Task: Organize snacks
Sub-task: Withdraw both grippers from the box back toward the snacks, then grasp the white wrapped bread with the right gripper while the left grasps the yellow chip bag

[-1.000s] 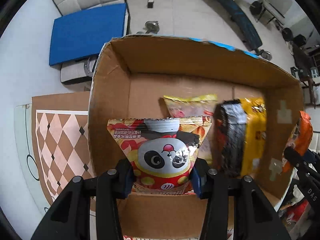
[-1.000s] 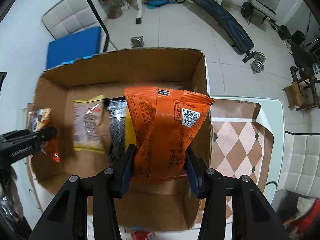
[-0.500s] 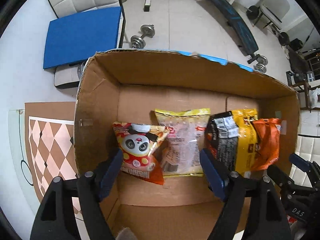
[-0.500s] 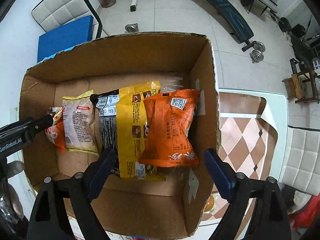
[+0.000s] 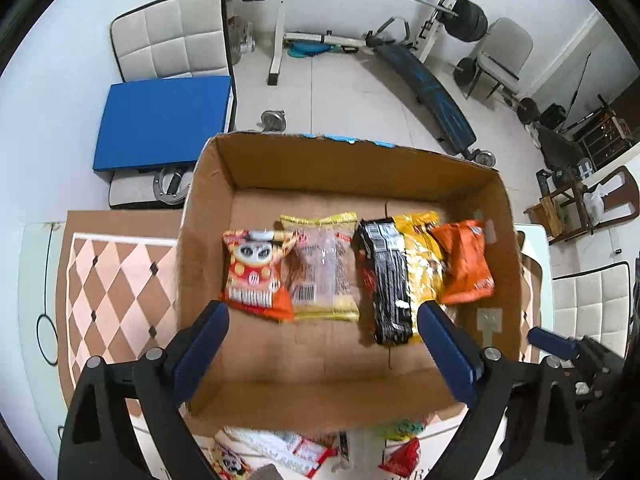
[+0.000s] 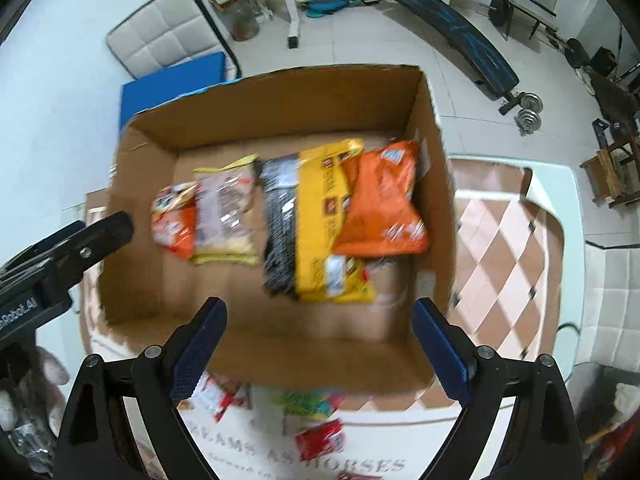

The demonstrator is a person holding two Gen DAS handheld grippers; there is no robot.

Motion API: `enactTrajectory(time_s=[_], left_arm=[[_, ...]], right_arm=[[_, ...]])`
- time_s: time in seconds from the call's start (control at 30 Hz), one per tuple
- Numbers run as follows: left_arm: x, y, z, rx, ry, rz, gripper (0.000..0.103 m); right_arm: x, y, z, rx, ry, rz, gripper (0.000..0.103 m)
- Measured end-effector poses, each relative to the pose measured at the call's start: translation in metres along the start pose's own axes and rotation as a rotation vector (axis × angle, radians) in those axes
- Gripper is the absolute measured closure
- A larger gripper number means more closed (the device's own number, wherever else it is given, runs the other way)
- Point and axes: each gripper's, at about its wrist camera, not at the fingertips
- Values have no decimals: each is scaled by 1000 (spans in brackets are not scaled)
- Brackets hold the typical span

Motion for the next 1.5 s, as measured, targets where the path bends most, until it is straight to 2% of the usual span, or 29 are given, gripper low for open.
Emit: enactTrajectory(time_s=[0.13, 0.23, 0.4, 0.53, 0.77, 0.9, 1.0, 1.07, 1.1, 1.13, 1.4, 1.43, 1.5], left_arm=[[27, 7, -21, 7, -15, -30, 7], [58, 18, -31, -23, -17, -59, 7], [117, 54, -32, -99, 14, -142, 7], [154, 92, -10, -131, 101, -239, 7], [201, 147, 45, -96, 268, -427, 7], [209, 156, 67, -81, 308, -468, 7], [210, 158, 78, -67, 312, -484, 7], [209, 157, 81, -67, 309, -475, 19], [210, 154, 84, -69, 316, -464, 35], [211, 153, 85, -77, 323, -458, 46], [217, 117, 85, -111, 316, -371, 52], [217, 110, 86, -110, 320, -361, 53], [221, 97, 86, -107, 330, -329, 53]], right_arm=[[32, 9, -9, -49, -3, -6, 7], [59, 15, -8, -61, 12, -13, 7], [109, 20, 20, -104, 106, 15, 7], [141, 25, 59, -124, 206, 40, 7], [163, 34, 105, -95, 259, 75, 7], [166, 37, 122, -75, 271, 93, 8], [168, 40, 132, -70, 281, 104, 13], [167, 43, 138, -64, 286, 110, 18], [168, 43, 140, -65, 287, 118, 19], [167, 45, 144, -67, 291, 123, 21], [170, 56, 157, -2, 279, 101, 38], [169, 57, 156, 7, 276, 91, 45], [169, 52, 153, 10, 275, 78, 47]])
Point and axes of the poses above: each gripper's, at about its wrist camera, not at the fingertips, and z roughly the way its jaws point, y to its left, x to its underside, and after that the axes turned 4 degrees about -y, right-handed
